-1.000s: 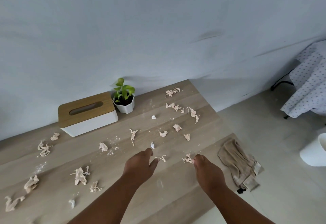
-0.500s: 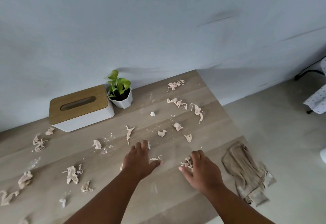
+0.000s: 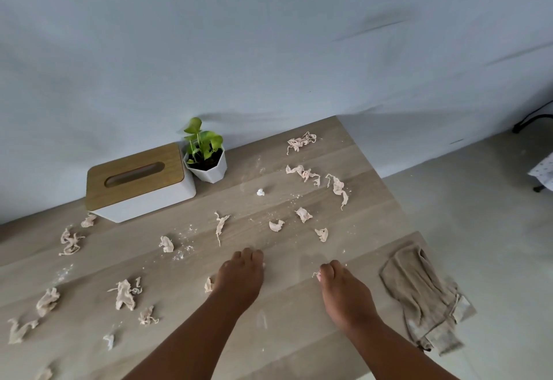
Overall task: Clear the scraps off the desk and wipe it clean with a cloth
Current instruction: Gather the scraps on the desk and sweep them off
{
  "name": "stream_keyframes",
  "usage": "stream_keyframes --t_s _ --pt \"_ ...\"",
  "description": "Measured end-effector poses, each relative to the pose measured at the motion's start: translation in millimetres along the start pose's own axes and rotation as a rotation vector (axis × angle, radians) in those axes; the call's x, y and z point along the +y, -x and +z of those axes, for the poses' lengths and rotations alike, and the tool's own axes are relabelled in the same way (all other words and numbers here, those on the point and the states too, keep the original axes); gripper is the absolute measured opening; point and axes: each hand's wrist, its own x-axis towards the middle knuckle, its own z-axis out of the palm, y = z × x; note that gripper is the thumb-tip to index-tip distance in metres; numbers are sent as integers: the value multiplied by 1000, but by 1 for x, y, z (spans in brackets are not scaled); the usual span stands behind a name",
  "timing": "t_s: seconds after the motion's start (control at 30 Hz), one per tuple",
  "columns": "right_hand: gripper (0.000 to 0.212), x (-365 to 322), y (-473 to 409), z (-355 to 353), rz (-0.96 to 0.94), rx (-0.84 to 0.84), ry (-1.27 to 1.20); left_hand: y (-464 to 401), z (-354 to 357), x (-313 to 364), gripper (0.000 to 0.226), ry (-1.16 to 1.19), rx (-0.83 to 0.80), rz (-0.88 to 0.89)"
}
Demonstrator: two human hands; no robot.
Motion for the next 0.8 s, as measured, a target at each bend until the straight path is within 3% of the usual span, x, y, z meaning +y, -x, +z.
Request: stream_keyframes --t_s 0.1,0.2,0.33,0.53,0.8 --pt "11 -4 -1 -9 59 -8 -36 0 -9 4 28 68 -127 -44" --pt "29 -4 0 -15 154 -140 -60 6 -14 2 21 288 -29 -153" --pt "24 -1 4 -20 232 -279 -90 6 -13 -10 14 602 -19 -263" --pt "9 -8 9 -27 215 -139 -176 15 -16 -19 28 596 -18 -264" --pt "29 -10 7 -23 252 -138 -171 24 -15 -17 34 665 -28 -203"
